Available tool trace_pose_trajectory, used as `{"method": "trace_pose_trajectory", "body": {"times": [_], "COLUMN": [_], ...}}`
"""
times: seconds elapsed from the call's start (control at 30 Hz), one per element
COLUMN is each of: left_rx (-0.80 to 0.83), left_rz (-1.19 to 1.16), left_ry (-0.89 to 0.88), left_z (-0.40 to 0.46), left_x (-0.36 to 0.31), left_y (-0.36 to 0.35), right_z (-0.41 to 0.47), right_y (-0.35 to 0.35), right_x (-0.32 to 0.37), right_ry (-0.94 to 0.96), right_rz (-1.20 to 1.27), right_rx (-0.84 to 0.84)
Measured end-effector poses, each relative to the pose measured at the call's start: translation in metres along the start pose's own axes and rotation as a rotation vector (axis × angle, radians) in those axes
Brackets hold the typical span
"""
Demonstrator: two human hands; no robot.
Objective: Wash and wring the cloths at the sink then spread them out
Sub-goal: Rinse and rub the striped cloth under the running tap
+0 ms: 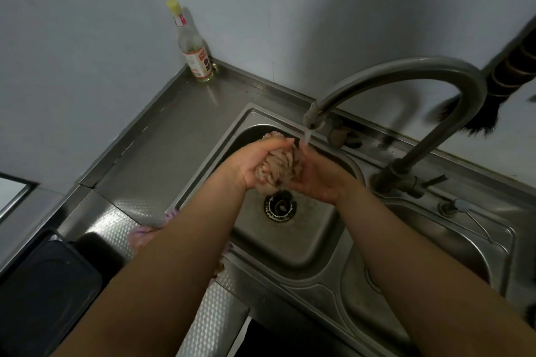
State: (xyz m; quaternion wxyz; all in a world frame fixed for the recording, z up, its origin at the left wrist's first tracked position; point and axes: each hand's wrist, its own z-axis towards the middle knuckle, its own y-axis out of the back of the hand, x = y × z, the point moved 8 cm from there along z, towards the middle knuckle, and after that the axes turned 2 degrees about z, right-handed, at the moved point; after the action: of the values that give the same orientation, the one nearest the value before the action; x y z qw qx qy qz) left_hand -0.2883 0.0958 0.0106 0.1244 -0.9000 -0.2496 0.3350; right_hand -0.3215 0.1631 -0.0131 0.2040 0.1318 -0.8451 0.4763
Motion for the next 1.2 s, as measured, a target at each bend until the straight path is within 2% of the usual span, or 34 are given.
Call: {"method": "trace_pose_trajectory", "body": {"times": [0.1,0.17,0.23,0.33,0.37,0.43,0.53,0.6,0.67,0.77,0.87,0.97,1.03,1.07,1.13,1.2], "left_rx": [-0.063,-0.08,-0.154,-0.294,-0.336,-0.385,-0.368,-0.298,-0.246,-0.277,-0.31,-0.365,-0.38,-0.434,-0.41,-0.446], "left_rz": [0.006,0.034,0.077,0.109,0.114,0.086,0.01,-0.002,0.098,0.317,0.266,0.011,-0.029,-0.072,-0.138,-0.207], "left_ry": [-0.018,-0.002,0.014,-0.043,-0.075,-0.123,-0.154,-0.163,-0.161,-0.074,-0.097,-0.097,-0.163,-0.16,-0.161,-0.179], "left_z": [-0.005,-0.009,-0.012,-0.005,-0.001,0.002,0.005,0.004,0.0,0.005,0.002,0.009,0.022,0.033,0.042,0.033], "left_x": [-0.003,-0.002,0.0,0.0,-0.001,-0.004,-0.012,-0.017,-0.018,0.0,0.007,0.016,0.016,0.022,0.026,0.021], "left_y": [0.018,0.028,0.041,0.059,0.063,0.063,0.059,0.053,0.048,0.049,0.027,0.009,-0.001,0.002,-0.005,-0.002], "right_z": [-0.004,-0.006,-0.007,-0.015,-0.019,-0.019,-0.021,-0.018,-0.013,-0.01,-0.009,-0.008,-0.01,-0.011,-0.015,-0.013], "right_y": [0.006,0.019,0.044,0.067,0.064,0.058,0.054,0.054,0.055,0.054,0.034,-0.008,-0.023,-0.023,-0.014,-0.009], "right_x": [-0.004,-0.005,-0.001,0.022,0.028,0.025,0.011,0.013,0.024,0.038,0.049,0.035,0.036,0.043,0.062,0.065], "right_ry": [0.045,0.039,0.012,0.004,0.007,-0.084,-0.227,-0.136,0.026,0.231,0.37,0.378,0.418,0.422,0.449,0.458], "right_rz": [0.133,0.12,-0.147,-0.694,-0.781,-0.831,-0.77,-0.558,-0.3,-0.193,-0.417,-0.706,-0.92,-0.975,-1.046,-1.078], "right_rx": [-0.054,-0.194,-0.4,-0.673,-0.686,-0.579,-0.418,-0.336,-0.313,-0.443,-0.602,-0.64,-0.696,-0.74,-0.818,-0.811]}}
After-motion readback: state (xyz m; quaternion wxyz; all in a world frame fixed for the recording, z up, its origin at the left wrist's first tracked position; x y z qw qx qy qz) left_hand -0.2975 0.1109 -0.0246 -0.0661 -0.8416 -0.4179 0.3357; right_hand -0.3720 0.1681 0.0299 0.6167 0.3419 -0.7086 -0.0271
